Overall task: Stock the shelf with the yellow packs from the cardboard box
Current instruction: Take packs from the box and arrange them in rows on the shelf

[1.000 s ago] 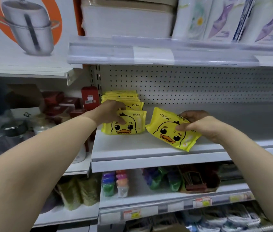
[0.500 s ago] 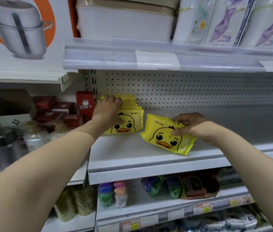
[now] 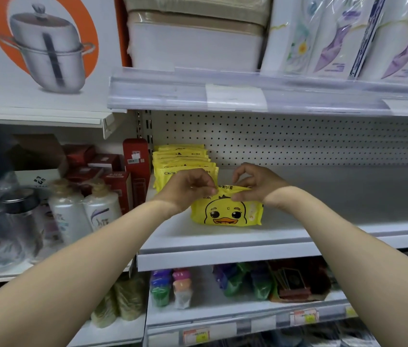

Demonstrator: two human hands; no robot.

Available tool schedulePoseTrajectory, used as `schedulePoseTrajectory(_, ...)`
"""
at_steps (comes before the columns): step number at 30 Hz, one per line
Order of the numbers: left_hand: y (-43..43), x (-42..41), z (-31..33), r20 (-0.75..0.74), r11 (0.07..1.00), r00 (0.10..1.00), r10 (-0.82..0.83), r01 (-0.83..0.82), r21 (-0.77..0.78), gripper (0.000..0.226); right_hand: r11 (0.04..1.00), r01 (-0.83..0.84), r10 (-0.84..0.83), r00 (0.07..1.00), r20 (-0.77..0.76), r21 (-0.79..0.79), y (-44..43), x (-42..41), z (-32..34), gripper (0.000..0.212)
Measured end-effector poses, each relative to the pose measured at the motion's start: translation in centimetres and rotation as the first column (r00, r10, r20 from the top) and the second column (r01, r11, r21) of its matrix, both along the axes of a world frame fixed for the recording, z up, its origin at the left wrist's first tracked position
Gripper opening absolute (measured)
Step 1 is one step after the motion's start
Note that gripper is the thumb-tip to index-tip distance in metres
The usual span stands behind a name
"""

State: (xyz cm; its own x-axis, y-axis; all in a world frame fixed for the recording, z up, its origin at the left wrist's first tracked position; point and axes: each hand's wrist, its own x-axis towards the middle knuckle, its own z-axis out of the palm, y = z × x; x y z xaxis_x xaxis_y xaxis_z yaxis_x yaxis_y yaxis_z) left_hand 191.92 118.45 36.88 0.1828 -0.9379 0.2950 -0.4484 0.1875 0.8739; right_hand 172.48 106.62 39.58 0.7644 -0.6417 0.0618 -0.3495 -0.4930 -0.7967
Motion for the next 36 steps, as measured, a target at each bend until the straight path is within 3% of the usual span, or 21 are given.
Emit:
schedulePoseTrajectory(6, -0.1, 0.4, -0.2, 0.082, 0.996, 0.994, 0.068, -0.072, 0.046, 0.009, 1.0, 0.015, -0.013, 0.997, 0.074, -0.021, -0.5, -0.5, -0.9, 0.022)
schedulePoseTrajectory(9, -0.6, 0.3, -0.1, 0.192, 0.988, 0.971, 0.139, -0.149, 0.039, 0.007, 0.994, 0.111, -0.109, 0.99, 0.087, -0.019, -1.2, -0.8, -1.2, 0.012)
schedulePoseTrajectory(13, -1.0, 0.7, 0.4, 0.391, 0.978, 0.902, 0.182, -0.206, 0.022, 0.01, 0.971, 0.23, -0.227, 0.973, 0.049, -0.072, -2.1, -0.4, -1.4, 0.017)
schedulePoseTrajectory(20, -0.6, 4.0, 0.1, 0.498, 0.959, 0.822, 0.278, -0.271, -0.087, 0.014, 0.976, 0.184, -0.171, 0.978, 0.118, -0.116, -1.6, 3.0, -1.8, 0.009)
schedulePoseTrajectory(27, -2.1, 7.9, -0.7, 0.505, 0.898, 0.751, 0.426, -0.42, -0.133, 0.019, 0.978, 0.132, -0.11, 0.984, 0.139, -0.162, -1.9, 7.2, -2.9, 0.038)
schedulePoseTrajectory(32, -2.6, 8.1, -1.7, 0.516, 0.833, 0.669, 0.535, -0.521, -0.188, 0.021, 0.937, 0.133, -0.126, 0.991, 0.045, -0.322, -1.4, 8.1, -3.9, 0.069)
schedulePoseTrajectory(36, -2.0, 7.3, -1.5, 0.517, 0.802, 0.637, 0.571, -0.568, -0.186, 0.024, 0.899, 0.155, -0.151, 0.988, 0.042, -0.41, -1.2, 7.7, -4.1, 0.077)
